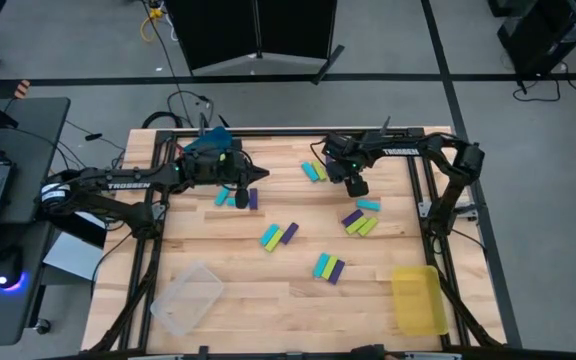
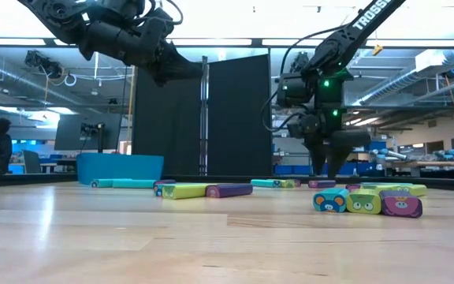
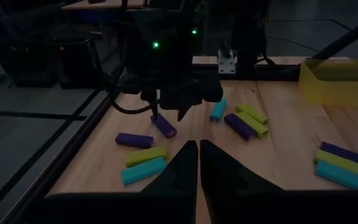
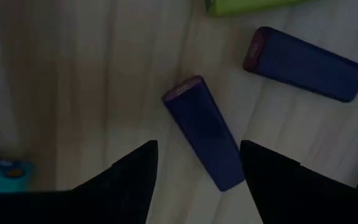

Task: Sort blocks
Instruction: Put the violet block into the yellow bin

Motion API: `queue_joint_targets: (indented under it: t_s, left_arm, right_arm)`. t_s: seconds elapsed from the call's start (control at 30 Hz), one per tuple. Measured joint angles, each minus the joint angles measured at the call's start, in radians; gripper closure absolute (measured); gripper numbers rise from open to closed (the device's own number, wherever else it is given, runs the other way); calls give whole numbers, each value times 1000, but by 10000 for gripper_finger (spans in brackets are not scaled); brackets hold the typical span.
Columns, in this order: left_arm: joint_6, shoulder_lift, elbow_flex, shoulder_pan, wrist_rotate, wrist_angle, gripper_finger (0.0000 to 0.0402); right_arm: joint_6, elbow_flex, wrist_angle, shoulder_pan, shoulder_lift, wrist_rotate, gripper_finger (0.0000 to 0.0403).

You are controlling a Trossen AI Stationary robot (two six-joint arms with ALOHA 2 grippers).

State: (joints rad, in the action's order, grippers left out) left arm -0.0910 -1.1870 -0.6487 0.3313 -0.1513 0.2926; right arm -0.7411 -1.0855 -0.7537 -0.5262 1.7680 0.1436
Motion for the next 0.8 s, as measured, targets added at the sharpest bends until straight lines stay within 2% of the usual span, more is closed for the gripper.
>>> queue_joint_targets:
  t_s: [0.33, 0.8]
  left_arm:
    - [-3, 0, 0, -1, -3, -10, 376]
    - [-7, 0, 0, -14, -11, -7, 376]
  right_arm:
    - [-50, -1, 32, -6, 27, 2, 165]
    - [-66, -1, 34, -43, 31, -13, 193]
